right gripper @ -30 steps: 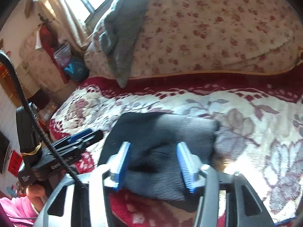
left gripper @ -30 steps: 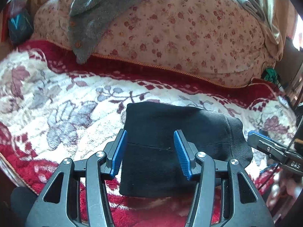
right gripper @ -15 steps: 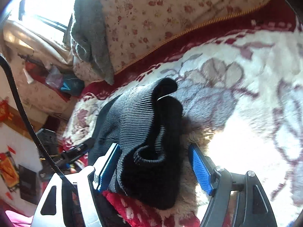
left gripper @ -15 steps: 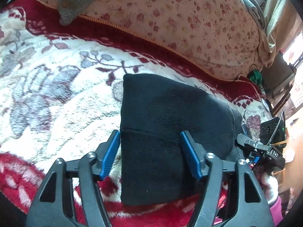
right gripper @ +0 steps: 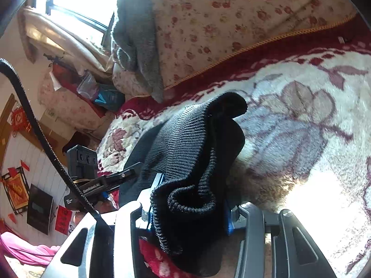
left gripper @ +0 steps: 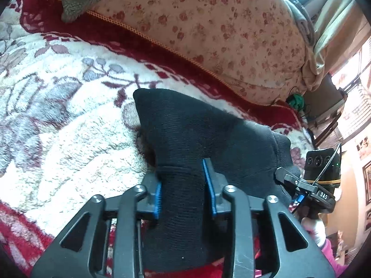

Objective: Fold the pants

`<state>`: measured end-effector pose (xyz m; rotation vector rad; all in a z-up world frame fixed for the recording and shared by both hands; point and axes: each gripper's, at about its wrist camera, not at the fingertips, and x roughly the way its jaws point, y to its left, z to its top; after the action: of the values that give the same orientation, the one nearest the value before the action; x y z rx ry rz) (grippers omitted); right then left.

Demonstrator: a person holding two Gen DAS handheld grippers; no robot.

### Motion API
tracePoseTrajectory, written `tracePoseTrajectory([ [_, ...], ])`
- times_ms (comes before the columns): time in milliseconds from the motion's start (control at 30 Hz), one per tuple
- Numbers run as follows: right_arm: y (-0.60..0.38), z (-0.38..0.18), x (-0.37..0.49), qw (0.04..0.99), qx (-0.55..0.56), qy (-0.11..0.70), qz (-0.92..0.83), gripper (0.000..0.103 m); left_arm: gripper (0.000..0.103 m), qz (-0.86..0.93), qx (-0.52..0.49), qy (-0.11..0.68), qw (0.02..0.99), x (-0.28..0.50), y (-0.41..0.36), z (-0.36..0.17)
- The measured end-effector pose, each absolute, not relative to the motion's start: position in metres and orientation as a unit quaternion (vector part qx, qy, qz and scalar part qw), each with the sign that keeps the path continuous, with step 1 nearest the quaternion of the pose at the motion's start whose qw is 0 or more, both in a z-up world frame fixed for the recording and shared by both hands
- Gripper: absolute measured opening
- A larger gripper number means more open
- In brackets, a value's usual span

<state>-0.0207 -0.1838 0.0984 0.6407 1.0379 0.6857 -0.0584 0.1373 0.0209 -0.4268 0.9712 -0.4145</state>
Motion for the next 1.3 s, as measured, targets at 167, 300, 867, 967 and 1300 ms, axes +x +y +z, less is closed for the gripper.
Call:
tracePoseTrajectory([
  [167, -0.164, 0.119, -0.012, 0.762, 0.291, 0.467, 0.341, 0.040, 0.025, -0.175, -0.175, 0.432, 0.867, -0.069, 0.158, 0.053],
  [300, -0.122, 0.130, 0.006, 0.756, 0.285, 0.457, 0.373, 0.040, 0.025, -0.141, -0.165, 0.411, 0.885, -0.072, 0.198, 0.077],
  [867, 0.045, 0.078, 0.047, 0.708, 0.226, 0.527, 0.412, 0.046, 0.038, 0.001, -0.187, 0.414, 0.891, -0.082, 0.325, 0.044],
  [967, 0.033, 0.079, 0.047, 0.720, 0.205, 0.540, 0.385, 0.057, 0.043, 0.017, -0.175, 0.416, 0.892, -0.077, 0.319, 0.047],
  [1300, 0.023, 0.138, 0.037, 0.778, 0.150, 0.491, 0.362, 0.062, 0.049, 0.139, -0.102, 0.377, 0.910, -0.105, 0.315, 0.079],
])
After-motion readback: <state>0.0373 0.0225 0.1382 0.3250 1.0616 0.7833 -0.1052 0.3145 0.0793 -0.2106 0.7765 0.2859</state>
